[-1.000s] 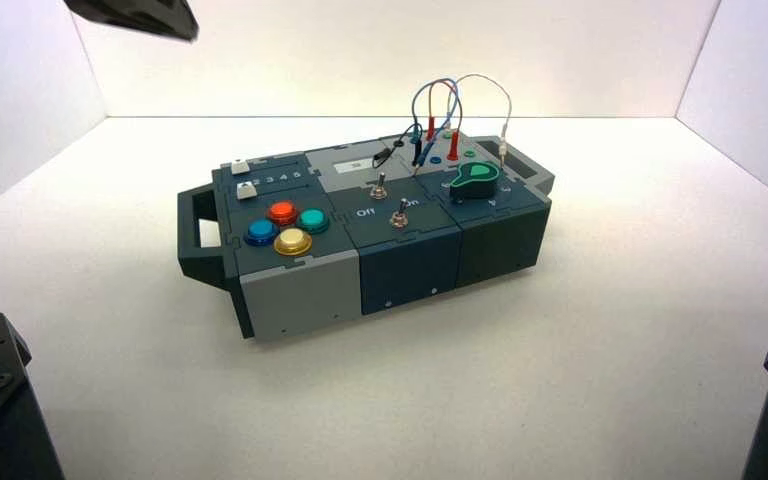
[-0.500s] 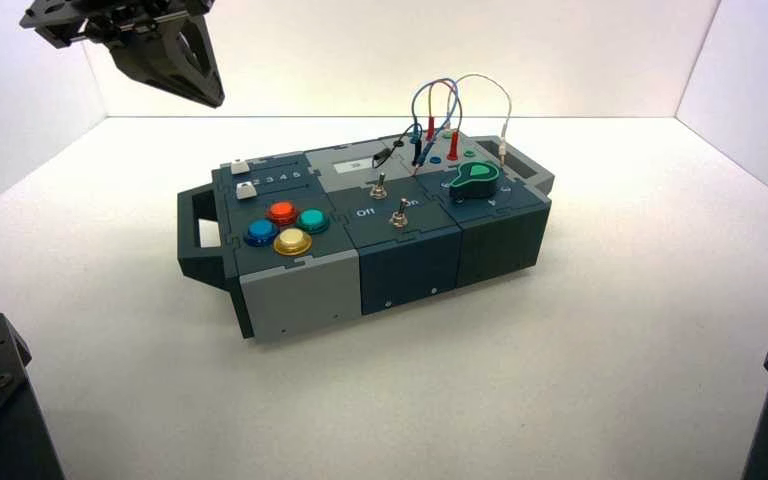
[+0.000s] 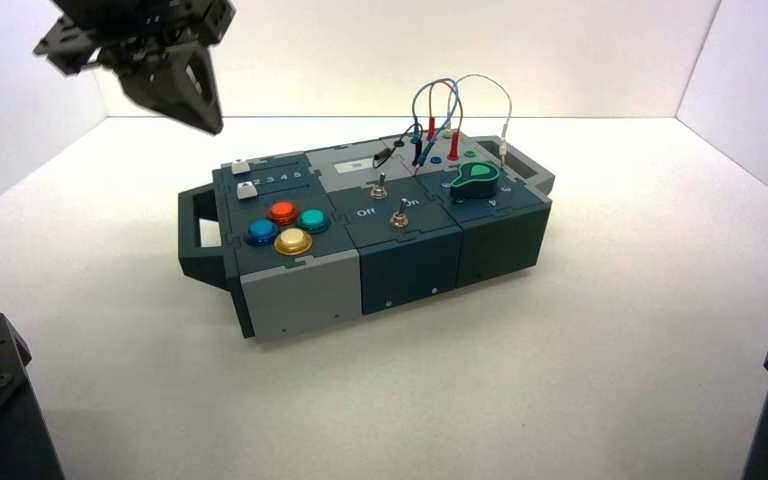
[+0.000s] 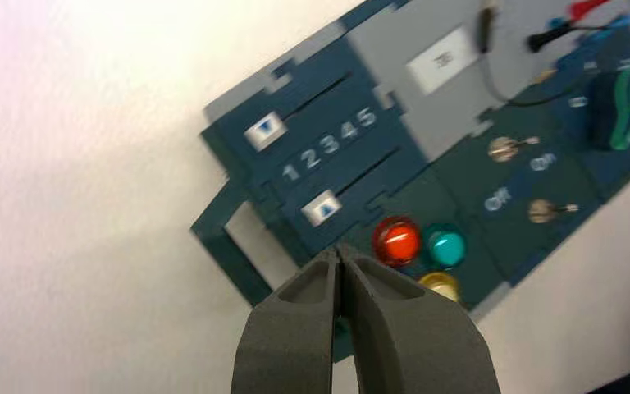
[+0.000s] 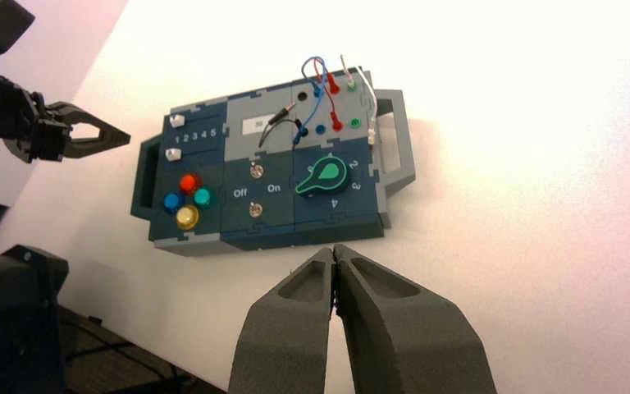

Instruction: Move the bottom slider to position 2.

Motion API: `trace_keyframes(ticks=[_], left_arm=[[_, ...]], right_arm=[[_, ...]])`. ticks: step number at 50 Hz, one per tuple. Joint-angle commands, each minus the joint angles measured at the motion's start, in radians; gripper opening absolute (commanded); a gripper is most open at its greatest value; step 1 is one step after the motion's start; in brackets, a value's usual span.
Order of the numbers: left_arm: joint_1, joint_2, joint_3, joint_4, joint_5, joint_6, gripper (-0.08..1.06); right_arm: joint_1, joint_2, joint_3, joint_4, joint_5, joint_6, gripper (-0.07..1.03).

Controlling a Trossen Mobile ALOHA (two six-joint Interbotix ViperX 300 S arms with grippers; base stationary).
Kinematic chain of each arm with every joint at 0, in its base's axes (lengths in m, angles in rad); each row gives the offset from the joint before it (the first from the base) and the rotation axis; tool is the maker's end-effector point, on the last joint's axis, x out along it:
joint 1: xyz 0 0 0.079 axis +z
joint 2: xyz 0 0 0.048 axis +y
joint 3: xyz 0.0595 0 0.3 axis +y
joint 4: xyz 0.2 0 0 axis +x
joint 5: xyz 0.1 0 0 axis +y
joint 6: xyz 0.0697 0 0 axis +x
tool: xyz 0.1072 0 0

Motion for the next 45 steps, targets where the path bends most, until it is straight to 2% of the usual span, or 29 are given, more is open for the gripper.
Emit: trace_keyframes(ticks=[1, 19, 45], left_arm=[[0.020, -0.003, 0.002, 0.003, -0.017, 0.009, -0.03], [0.020, 0.089, -0.026, 0.003, 0.051, 0.043, -0.03], [0.020, 0.221, -0.118, 0.003, 0.057, 0.061, -0.03]], right_arm=[[0.002, 0.014, -0.025, 0.002, -0.003, -0.006, -0.02], [0.002, 0.011, -0.021, 0.006, -0.006, -0.002, -0.02], [0.002, 0.002, -0.021, 0.008, -0.011, -0.002, -0.02]])
